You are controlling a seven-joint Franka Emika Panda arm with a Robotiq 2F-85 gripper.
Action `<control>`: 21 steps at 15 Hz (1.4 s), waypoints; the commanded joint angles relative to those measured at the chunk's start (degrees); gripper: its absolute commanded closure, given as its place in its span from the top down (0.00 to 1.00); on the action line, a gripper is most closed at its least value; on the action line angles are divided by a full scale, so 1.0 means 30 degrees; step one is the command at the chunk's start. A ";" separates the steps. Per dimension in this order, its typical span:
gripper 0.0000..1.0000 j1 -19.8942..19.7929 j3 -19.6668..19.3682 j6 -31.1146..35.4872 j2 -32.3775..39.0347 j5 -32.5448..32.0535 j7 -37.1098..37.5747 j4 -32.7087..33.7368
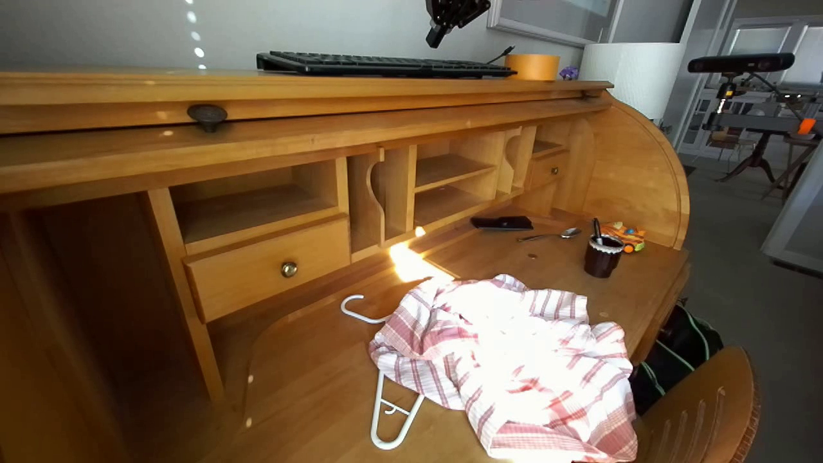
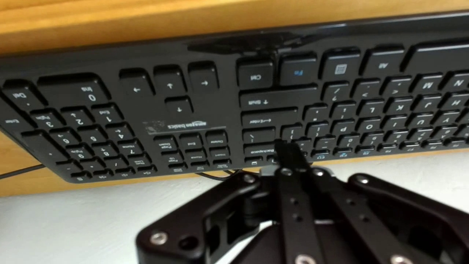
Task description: Press a key on the keyboard
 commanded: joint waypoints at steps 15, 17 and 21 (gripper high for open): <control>0.00 0.0544 -0.0762 0.1174 0.0093 -0.0017 -0.0088 -0.1275; 0.00 0.0623 -0.0845 0.1251 0.0100 0.0010 -0.0136 -0.1403; 0.00 0.0849 -0.1123 0.1306 0.0038 -0.0193 0.0115 -0.1369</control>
